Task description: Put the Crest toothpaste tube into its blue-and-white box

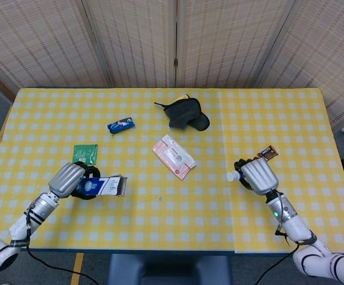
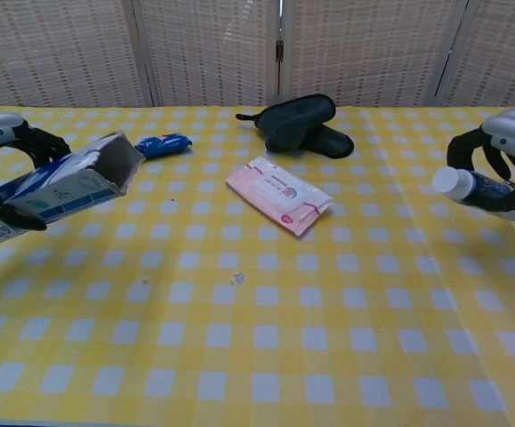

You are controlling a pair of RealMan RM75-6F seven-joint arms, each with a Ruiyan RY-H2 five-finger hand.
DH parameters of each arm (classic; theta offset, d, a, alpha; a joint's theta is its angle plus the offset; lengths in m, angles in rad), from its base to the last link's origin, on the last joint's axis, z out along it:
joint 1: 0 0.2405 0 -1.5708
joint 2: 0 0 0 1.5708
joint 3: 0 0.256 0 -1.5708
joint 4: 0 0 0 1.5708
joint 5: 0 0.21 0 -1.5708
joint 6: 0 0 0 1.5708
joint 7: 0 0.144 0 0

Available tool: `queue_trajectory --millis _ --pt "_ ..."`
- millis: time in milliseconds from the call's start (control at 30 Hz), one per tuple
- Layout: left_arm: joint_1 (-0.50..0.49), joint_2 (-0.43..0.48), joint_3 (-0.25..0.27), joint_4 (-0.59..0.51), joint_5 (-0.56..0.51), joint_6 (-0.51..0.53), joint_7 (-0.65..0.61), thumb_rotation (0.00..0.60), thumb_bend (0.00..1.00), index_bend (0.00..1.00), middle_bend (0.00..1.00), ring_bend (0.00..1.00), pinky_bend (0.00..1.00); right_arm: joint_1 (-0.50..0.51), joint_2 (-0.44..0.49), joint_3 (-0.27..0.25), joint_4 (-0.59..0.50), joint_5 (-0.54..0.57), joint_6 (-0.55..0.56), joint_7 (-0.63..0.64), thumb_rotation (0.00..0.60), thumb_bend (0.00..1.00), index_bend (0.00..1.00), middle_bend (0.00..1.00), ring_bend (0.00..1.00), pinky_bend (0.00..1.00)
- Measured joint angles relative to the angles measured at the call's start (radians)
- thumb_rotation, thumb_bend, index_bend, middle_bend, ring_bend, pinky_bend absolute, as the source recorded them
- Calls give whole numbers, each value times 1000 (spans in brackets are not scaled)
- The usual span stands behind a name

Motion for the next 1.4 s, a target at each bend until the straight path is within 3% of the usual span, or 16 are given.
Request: queue_trajectory --millis 233,667,800,1000,1400 --pt "1 -9 -21 -15 -5 16 -22 600 129 628 720 568 423 -23 54 22 -109 -53 125 246 600 379 820 720 643 672" --pt "-13 -33 -46 -125 -27 -5 -53 600 129 627 724 569 421 -32 133 82 -386 -116 273 981 600 378 819 721 651 675" --pt "-18 -62 -49 -135 -19 -4 -64 600 129 627 726 570 421 -27 159 97 -475 -152 317 1149 600 379 819 721 649 679" --pt "-29 -89 -54 -135 -12 -7 -119 600 128 627 727 570 421 -27 171 106 -535 -205 387 1252 600 379 819 721 648 682" --pt "-59 -84 -75 -219 -3 -10 -219 600 128 627 733 581 421 22 89 121 -480 -178 353 1286 600 378 819 721 643 683"
